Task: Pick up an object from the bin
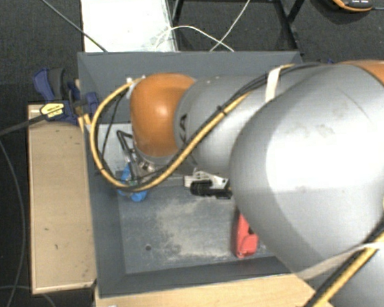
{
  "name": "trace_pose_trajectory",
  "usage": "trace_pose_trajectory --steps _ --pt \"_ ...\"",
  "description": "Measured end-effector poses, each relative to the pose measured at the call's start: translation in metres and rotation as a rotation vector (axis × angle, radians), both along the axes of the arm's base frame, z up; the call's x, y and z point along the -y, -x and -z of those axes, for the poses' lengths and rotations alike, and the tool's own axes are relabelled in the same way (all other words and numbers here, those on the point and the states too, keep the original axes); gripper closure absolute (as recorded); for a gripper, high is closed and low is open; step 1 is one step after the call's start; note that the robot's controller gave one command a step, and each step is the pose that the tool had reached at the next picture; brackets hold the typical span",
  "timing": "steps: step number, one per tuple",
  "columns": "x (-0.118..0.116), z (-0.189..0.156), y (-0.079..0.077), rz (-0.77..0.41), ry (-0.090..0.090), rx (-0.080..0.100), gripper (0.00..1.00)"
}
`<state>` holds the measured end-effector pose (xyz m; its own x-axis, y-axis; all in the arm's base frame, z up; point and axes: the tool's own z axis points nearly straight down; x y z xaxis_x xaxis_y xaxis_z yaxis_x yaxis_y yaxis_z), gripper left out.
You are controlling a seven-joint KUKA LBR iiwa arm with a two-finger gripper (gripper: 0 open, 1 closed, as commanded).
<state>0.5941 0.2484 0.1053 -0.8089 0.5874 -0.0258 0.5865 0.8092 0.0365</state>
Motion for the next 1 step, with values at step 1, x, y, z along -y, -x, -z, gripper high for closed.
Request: trace_pose_trajectory --steps 1 --pt "0.0000 -0.0204 -0.0003 -0.001 -0.001 0.004 1.00"
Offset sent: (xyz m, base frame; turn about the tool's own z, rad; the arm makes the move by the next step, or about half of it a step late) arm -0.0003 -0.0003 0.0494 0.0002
